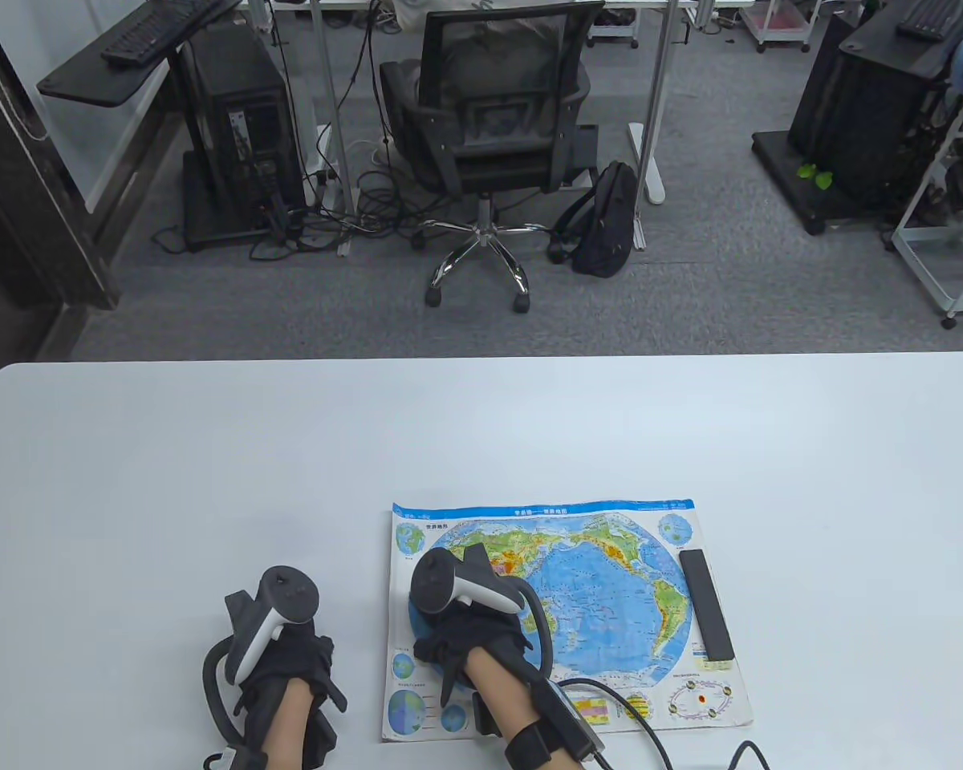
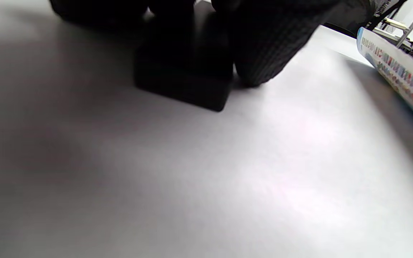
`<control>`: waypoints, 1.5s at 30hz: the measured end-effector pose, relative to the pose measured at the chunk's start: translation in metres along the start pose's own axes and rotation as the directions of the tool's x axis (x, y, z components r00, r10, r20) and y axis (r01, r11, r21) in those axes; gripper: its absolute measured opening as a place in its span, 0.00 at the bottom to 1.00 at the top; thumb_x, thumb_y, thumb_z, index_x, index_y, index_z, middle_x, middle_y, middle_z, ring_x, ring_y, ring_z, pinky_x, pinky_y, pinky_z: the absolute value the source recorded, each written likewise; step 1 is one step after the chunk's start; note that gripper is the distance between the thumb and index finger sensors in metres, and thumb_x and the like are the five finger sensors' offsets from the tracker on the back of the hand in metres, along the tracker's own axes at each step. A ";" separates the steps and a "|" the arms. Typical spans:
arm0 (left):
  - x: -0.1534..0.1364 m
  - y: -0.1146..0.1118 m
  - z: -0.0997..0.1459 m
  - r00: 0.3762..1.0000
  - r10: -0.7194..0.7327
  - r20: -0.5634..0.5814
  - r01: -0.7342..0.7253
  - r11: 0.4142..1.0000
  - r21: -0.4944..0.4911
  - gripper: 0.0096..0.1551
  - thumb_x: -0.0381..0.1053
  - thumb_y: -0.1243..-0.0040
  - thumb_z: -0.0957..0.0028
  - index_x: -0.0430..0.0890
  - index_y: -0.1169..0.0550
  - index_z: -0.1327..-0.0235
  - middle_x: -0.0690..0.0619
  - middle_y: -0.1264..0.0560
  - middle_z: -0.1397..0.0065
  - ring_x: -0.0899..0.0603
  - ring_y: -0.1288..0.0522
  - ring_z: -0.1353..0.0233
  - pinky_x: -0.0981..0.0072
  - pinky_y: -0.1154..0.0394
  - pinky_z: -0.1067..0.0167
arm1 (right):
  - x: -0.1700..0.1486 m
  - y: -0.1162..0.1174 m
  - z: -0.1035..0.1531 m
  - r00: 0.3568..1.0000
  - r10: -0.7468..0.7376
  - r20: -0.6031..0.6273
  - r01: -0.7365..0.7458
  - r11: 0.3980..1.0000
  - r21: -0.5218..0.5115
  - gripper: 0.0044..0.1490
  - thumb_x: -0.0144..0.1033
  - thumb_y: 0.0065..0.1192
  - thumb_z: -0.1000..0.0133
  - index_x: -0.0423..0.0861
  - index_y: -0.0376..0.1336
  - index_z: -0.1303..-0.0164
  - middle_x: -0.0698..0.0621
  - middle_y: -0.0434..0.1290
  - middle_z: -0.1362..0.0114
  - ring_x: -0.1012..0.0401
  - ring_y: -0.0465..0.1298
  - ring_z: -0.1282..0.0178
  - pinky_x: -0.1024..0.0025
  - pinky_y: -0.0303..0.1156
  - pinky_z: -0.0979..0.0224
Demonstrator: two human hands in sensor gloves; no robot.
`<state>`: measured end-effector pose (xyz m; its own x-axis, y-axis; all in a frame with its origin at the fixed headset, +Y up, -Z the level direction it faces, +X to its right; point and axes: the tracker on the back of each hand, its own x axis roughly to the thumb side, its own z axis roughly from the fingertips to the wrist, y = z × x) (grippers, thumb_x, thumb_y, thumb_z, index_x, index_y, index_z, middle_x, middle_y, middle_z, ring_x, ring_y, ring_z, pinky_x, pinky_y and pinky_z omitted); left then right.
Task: Unroll map and secure with paperweights
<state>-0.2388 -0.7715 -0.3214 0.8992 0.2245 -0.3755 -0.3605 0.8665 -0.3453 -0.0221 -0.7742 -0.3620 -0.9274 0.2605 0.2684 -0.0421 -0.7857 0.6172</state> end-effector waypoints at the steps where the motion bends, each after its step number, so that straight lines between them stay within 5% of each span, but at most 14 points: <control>1: 0.001 0.000 0.001 1.000 -0.006 0.003 0.006 1.000 -0.011 0.41 0.47 0.40 0.45 0.52 0.48 0.25 0.33 0.50 0.21 0.26 0.47 0.27 0.38 0.36 0.39 | 0.000 0.000 0.000 1.000 0.005 -0.002 -0.005 1.000 -0.001 0.41 0.43 0.55 0.39 0.50 0.39 0.24 0.34 0.28 0.22 0.26 0.33 0.32 0.22 0.40 0.40; 15: 0.003 0.006 0.002 0.995 -0.095 0.000 0.095 0.989 0.111 0.40 0.45 0.34 0.50 0.55 0.39 0.25 0.38 0.38 0.23 0.35 0.32 0.34 0.51 0.21 0.51 | -0.003 -0.004 0.000 1.000 0.016 0.002 -0.016 1.000 -0.016 0.44 0.42 0.60 0.42 0.46 0.40 0.25 0.36 0.32 0.21 0.29 0.37 0.31 0.28 0.43 0.38; 26: -0.017 0.016 0.006 0.953 0.291 0.087 -0.298 0.951 0.086 0.39 0.48 0.33 0.51 0.48 0.35 0.25 0.33 0.34 0.26 0.37 0.28 0.38 0.55 0.19 0.55 | -0.009 -0.005 0.001 0.999 -0.029 0.026 0.029 1.000 -0.001 0.42 0.34 0.59 0.41 0.43 0.40 0.25 0.38 0.32 0.21 0.30 0.36 0.31 0.30 0.42 0.38; 36: 0.040 0.020 0.030 0.868 0.343 0.360 -0.390 0.919 0.063 0.39 0.49 0.33 0.50 0.48 0.35 0.25 0.35 0.34 0.25 0.37 0.26 0.38 0.57 0.19 0.55 | -0.011 -0.005 0.002 0.999 -0.030 0.029 0.030 0.999 -0.011 0.42 0.35 0.59 0.41 0.43 0.40 0.25 0.38 0.33 0.21 0.31 0.36 0.31 0.32 0.42 0.37; 45: 0.070 0.003 0.029 0.899 0.254 0.357 -0.284 0.958 0.033 0.38 0.49 0.34 0.50 0.48 0.34 0.25 0.35 0.34 0.25 0.37 0.26 0.38 0.58 0.18 0.55 | -0.011 -0.004 0.002 0.999 -0.030 0.034 0.030 0.999 -0.013 0.42 0.35 0.59 0.41 0.42 0.40 0.25 0.38 0.33 0.21 0.31 0.36 0.31 0.32 0.42 0.37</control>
<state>-0.1696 -0.7403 -0.3240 0.8049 0.5815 -0.1182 -0.5930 0.7810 -0.1961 -0.0106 -0.7729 -0.3660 -0.9127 0.3024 0.2747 -0.0749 -0.7848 0.6152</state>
